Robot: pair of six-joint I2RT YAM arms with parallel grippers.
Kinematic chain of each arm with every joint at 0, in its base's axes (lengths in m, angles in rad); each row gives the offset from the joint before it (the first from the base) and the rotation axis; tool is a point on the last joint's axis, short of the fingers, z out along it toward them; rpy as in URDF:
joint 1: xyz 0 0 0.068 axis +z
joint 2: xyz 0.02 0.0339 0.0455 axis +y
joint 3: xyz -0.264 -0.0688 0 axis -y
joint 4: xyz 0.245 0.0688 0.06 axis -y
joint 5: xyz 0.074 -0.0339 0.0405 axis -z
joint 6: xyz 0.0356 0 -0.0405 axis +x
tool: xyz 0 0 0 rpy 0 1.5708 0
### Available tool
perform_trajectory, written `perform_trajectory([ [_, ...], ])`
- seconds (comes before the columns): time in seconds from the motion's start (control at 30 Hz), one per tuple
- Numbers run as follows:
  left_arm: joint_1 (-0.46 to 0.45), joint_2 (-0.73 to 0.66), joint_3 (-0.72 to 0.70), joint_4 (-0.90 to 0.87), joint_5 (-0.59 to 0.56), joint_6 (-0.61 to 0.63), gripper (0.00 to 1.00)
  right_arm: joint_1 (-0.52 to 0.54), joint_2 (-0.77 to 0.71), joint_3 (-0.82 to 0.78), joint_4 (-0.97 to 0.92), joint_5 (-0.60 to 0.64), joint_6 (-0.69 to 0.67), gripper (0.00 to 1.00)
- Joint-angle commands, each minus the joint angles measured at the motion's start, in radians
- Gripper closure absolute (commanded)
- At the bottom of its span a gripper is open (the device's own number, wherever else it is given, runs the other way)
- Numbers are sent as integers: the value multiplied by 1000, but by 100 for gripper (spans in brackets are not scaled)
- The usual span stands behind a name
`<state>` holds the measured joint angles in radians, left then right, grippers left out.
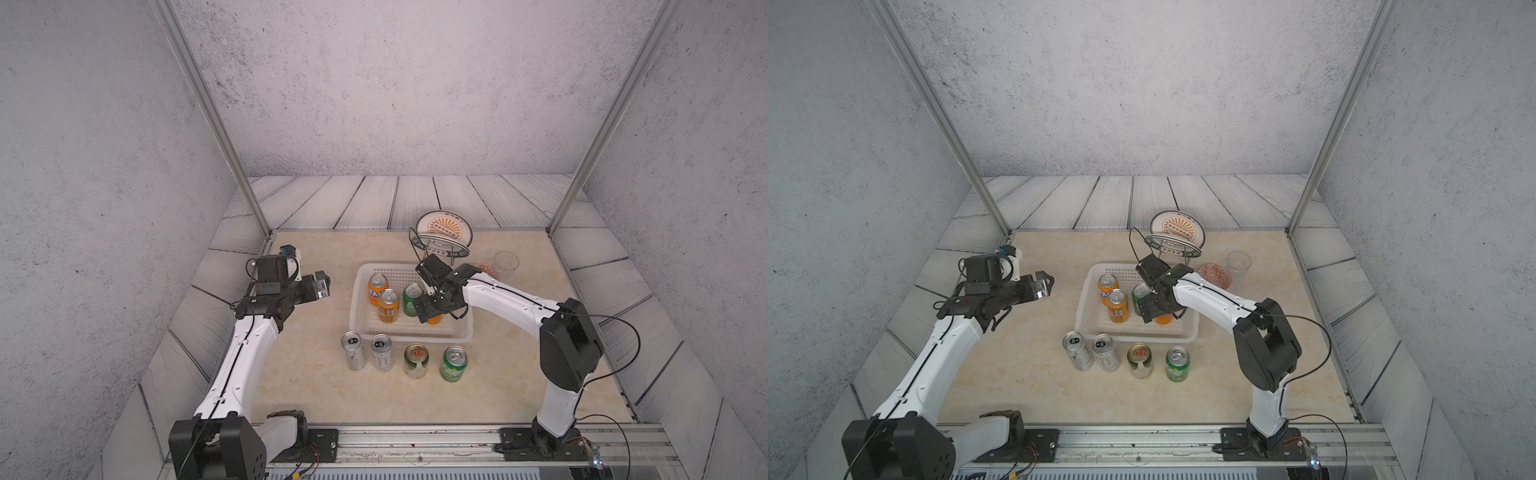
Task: Take out the drinks from the basket
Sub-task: Pick up the drink from the basket.
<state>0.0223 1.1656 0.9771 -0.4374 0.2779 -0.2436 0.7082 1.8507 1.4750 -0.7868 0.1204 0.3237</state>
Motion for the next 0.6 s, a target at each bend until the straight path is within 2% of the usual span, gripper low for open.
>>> perform_trajectory([
  [0.0,9,-6,20,-8,4,9,1,-13,46,42,-8,-16,-27,4],
  [0.57,9,-9,19,-6,12,9,1,-27,80,84,-12,-27,-32,26],
])
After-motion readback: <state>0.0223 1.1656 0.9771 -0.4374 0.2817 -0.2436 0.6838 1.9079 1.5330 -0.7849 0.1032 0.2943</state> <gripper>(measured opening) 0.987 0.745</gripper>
